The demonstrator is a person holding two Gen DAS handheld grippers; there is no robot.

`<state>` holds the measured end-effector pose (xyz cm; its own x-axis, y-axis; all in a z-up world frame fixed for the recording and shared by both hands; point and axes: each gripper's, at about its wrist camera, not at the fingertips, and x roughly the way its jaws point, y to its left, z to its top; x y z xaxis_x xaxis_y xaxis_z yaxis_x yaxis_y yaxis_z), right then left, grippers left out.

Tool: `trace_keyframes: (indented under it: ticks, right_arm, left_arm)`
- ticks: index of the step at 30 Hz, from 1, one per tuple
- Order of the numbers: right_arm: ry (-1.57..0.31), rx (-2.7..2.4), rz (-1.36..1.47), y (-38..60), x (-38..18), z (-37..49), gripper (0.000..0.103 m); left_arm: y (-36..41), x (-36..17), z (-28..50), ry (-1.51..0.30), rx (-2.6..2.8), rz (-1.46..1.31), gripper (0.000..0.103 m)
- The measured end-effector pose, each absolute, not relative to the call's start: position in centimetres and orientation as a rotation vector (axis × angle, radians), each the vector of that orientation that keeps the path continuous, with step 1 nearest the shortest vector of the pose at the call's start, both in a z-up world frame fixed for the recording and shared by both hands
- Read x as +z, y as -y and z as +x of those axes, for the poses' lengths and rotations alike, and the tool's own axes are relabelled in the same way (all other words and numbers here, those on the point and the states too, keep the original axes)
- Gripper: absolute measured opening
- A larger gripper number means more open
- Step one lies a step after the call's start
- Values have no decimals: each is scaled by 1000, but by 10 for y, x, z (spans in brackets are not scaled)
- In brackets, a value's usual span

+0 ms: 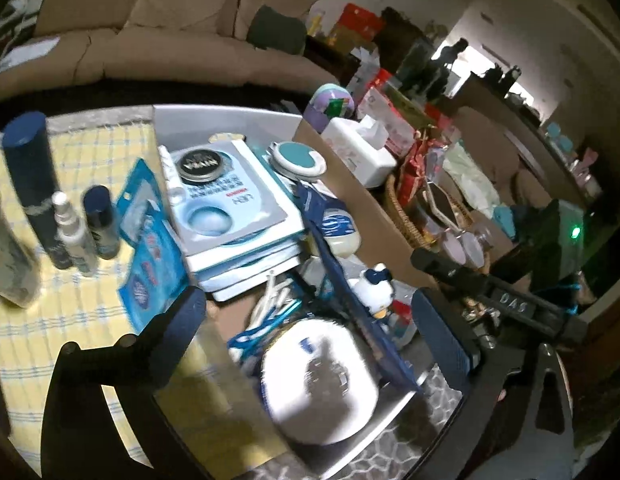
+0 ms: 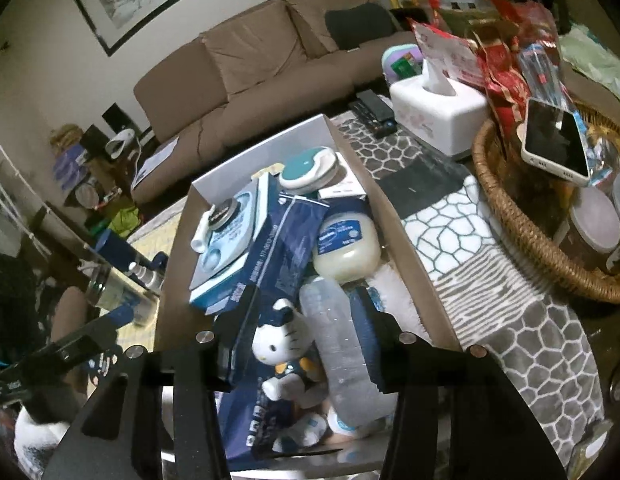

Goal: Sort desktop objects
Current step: 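Move the left gripper to the tumbler cup and the right to the Gillette can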

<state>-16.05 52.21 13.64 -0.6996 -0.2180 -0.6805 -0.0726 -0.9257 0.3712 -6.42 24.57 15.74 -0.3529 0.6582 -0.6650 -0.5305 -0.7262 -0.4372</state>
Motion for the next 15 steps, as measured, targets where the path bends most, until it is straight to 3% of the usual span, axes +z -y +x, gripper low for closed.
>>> trace_keyframes:
  ticks: [2,4,6,15]
  right_arm:
    - [541,-2766,1149,-511,143,-160,60]
    - [507,-2757,1116,-497,151,-160,74]
    - [475,-2746,1080,-482,158,-160,79]
    - [305,-2670,977,-388,182,-167,85]
  left_arm:
    - [-234,159,-62,175,2121,-1120,103]
    - [-219,160,-60,179,2112,-1100,103]
    - [-199,158,-60,178,2120,-1102,103]
    - [-81,150,-63,223,2249,-1141,103]
